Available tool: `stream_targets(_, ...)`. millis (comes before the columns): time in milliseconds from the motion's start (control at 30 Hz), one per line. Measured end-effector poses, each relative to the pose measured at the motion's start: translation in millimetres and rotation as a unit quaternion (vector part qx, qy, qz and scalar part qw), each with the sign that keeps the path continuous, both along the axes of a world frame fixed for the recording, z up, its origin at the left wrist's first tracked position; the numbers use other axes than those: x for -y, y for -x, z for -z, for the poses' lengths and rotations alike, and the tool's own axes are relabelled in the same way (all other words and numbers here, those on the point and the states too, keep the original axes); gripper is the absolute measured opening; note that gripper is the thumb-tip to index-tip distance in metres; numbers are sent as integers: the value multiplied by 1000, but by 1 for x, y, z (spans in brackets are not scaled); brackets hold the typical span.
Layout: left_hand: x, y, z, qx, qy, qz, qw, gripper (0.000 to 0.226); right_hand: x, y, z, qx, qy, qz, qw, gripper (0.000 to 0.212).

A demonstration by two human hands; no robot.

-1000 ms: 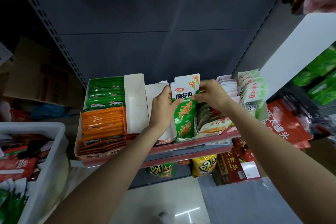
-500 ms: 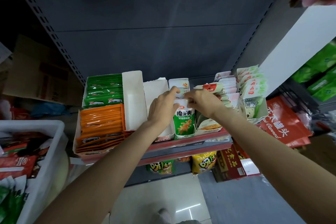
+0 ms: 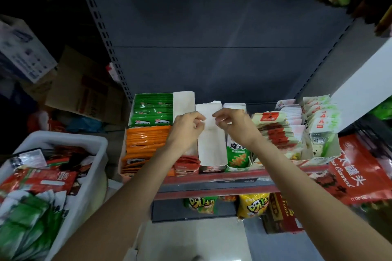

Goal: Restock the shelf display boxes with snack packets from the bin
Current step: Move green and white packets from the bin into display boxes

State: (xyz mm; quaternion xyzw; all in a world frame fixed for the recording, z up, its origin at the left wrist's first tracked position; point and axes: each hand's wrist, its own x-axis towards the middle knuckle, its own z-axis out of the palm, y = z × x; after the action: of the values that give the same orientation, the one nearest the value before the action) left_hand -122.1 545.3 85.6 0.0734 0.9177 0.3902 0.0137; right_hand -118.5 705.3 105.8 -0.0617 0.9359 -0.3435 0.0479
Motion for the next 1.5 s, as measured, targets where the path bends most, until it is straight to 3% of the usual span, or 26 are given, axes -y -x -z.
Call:
stream_targets(400, 289, -72, 33, 57, -24, -225, 972, 10, 270, -24, 27, 66, 4, -212, 975, 25)
stream_targets(467, 344, -81, 56, 75, 30, -232, 969, 8, 320, -27, 43, 87, 3, -225, 971, 24)
stream_targets(533, 394, -91, 74, 119, 101, -232, 960, 33, 365, -30, 63, 108, -1, -225, 968, 18)
stream_targets(567, 416, -97, 81, 138, 135, -232, 953, 34, 385, -32, 74, 122, 0, -220, 968, 17)
stream_targets(733, 490, -117, 96, 192, 252, -144, 937, 51, 460, -36, 123, 207, -58, -148, 965, 55)
stream_targets(833, 511, -119, 115, 222, 254, -79, 938, 69, 484, -36, 143, 279, -68, -115, 951, 75)
stream_targets(900, 517, -117, 125, 192, 260, -66, 944, 73, 496, -34, 155, 301, -77, -99, 945, 86)
stream_targets(1033, 519, -118, 134, 162, 353, -5, 922, 82, 512, -41, 169, 283, -200, -128, 929, 102)
stream_targets(1133, 519, -120, 140, 200, 347, 69, 914, 105, 515, -43, 169, 205, -266, -111, 935, 89)
stream_targets(1300, 516, -120, 148, 207, 382, 94, 896, 123, 503, -34, 165, 196, -304, -95, 927, 76)
stream_targets(1433, 510, -109, 148, 187, 394, 131, 890, 120, 491, -37, 161, 186, -283, -66, 939, 64)
stream_targets(1500, 509, -101, 147, 176, 372, 130, 902, 103, 489, -41, 161, 181, -278, -62, 941, 64)
